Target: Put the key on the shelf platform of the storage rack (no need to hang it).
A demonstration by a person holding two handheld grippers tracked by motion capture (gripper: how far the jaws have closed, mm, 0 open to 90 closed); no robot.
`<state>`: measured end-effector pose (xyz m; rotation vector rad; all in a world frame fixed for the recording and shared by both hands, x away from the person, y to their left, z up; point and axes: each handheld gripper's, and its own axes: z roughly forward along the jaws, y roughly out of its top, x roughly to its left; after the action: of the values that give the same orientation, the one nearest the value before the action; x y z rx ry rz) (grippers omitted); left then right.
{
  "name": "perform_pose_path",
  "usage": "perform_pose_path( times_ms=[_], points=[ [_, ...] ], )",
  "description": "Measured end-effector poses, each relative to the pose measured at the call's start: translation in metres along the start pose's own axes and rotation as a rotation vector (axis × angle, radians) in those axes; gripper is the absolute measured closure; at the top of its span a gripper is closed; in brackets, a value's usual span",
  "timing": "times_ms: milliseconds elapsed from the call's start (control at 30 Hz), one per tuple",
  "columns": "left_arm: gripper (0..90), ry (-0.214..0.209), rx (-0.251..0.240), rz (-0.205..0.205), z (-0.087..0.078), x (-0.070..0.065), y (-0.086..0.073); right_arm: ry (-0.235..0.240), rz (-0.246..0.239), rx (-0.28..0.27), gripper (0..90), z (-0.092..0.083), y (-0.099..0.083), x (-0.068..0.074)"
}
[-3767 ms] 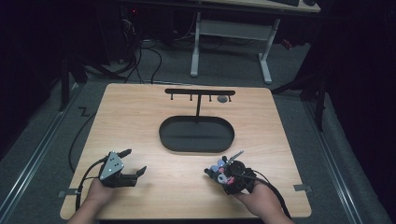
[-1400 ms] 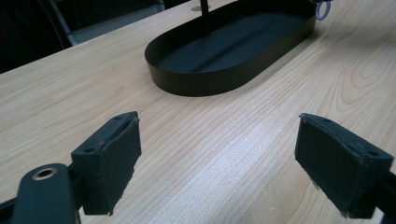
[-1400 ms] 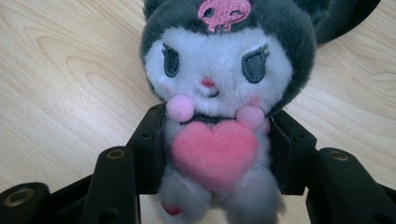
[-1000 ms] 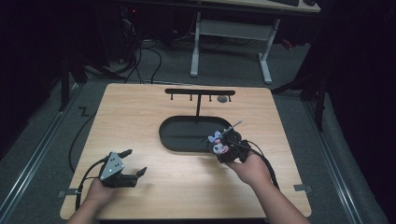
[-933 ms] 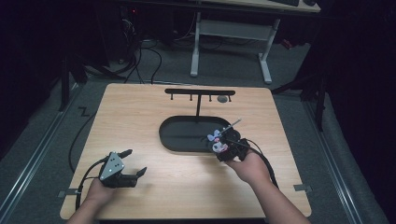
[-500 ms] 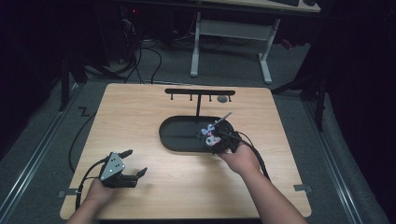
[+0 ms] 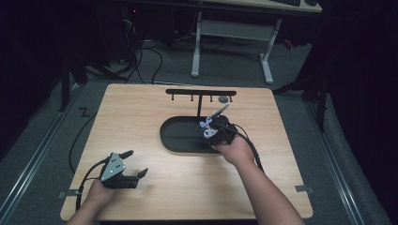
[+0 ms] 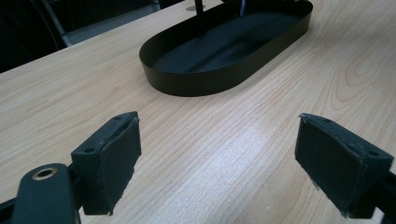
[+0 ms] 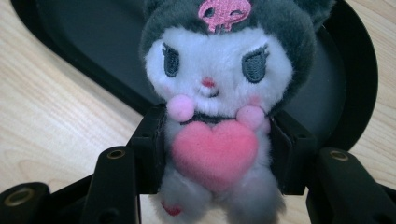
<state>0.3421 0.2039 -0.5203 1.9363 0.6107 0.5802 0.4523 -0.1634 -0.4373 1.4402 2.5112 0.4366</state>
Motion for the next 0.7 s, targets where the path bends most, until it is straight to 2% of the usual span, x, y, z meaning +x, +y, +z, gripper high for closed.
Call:
perform_pose_path(
  times_ms=[300,333,433,700],
  points=[
    [15.4,0.0,0.0,-0.002,0.0,0.0,0.0,0.0,0.0,0.004,46.6,0.014,0.008,0.003],
    [15.4,0.0,0.0,-0.001,0.0,0.0,0.0,0.001,-0.012,0.001,46.6,0.016,0.009,0.003],
    [15.4,0.0,-0.001,0.0,0.0,0.0,0.0,0.009,-0.001,-0.003,46.6,0.02,0.013,0.006],
    [15.4,-0.002,-0.002,-0.002,0.0,0.0,0.0,0.012,-0.038,-0.01,46.6,0.033,0.028,0.016]
  ],
)
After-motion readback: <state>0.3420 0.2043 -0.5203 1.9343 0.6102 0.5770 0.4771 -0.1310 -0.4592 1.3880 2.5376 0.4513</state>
